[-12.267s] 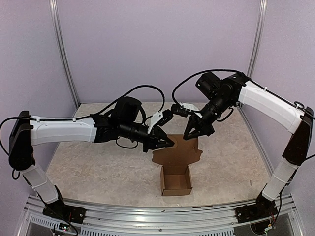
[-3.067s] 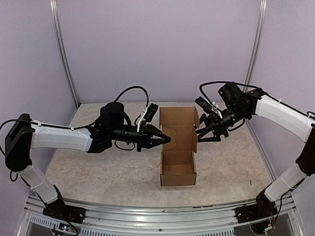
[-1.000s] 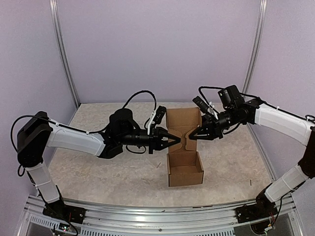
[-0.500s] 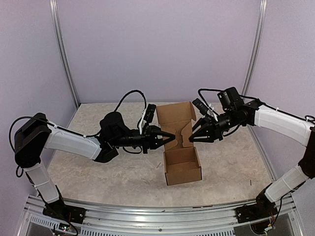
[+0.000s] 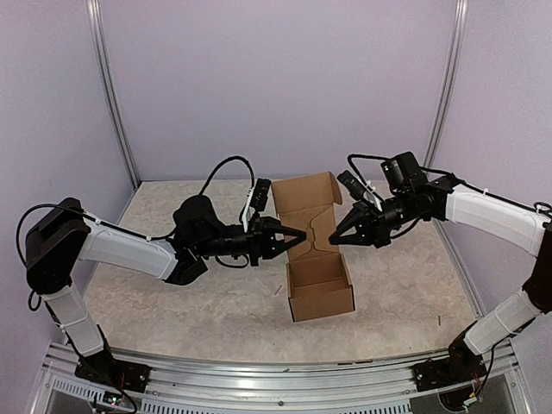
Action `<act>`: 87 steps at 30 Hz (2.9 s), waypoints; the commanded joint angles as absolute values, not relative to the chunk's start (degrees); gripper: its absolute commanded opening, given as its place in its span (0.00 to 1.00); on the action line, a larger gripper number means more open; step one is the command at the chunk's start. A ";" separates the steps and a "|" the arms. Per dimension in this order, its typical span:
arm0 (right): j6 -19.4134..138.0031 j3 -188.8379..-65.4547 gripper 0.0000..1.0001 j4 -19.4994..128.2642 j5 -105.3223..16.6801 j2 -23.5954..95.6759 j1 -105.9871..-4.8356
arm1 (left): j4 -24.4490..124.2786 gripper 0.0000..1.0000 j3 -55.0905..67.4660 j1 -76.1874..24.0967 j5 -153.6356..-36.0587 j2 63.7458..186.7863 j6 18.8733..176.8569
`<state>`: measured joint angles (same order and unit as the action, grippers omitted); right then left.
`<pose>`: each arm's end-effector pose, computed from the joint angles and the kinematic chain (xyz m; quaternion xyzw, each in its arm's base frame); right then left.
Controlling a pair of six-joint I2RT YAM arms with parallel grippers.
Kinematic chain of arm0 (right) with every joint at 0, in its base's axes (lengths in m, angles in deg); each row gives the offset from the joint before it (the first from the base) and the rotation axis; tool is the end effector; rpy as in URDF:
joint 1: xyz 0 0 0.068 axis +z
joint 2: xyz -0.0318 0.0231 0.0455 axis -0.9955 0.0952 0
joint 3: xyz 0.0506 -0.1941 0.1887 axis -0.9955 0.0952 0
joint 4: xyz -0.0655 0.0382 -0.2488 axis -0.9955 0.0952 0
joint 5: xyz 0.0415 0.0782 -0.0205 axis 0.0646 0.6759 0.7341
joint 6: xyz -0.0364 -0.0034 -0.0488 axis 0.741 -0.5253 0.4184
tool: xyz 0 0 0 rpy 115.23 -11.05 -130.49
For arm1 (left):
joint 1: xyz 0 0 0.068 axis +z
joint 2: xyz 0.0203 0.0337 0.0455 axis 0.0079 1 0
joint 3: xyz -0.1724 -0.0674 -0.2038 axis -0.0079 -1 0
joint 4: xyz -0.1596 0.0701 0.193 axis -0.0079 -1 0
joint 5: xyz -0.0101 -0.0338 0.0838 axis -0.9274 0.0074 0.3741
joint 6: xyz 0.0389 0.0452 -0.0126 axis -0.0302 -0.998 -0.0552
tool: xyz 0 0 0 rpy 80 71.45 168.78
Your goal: Fold the paper box
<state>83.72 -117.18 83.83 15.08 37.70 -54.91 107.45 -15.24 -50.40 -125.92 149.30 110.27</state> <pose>0.2393 0.1844 0.2966 -0.4959 0.6301 0.5431 0.2493 0.2155 -0.3105 0.2539 0.3917 0.5226 -0.6115 0.4467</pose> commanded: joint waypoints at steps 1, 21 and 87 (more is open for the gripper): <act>83.14 -116.73 0.00 82.46 13.48 38.00 -54.39 | 106.73 0.12 -13.60 -50.87 -125.37 150.03 109.83; 84.48 -116.23 0.00 83.04 11.82 36.63 -54.48 | 100.96 0.00 -14.20 -51.57 -124.60 150.34 105.72; 96.70 -136.67 0.00 97.45 -48.60 49.80 -35.91 | 99.31 0.61 -30.85 -52.92 -103.55 146.58 97.85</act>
<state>98.75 -139.52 101.01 -42.42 49.85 -38.06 96.19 -29.32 -52.14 -103.73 145.89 94.78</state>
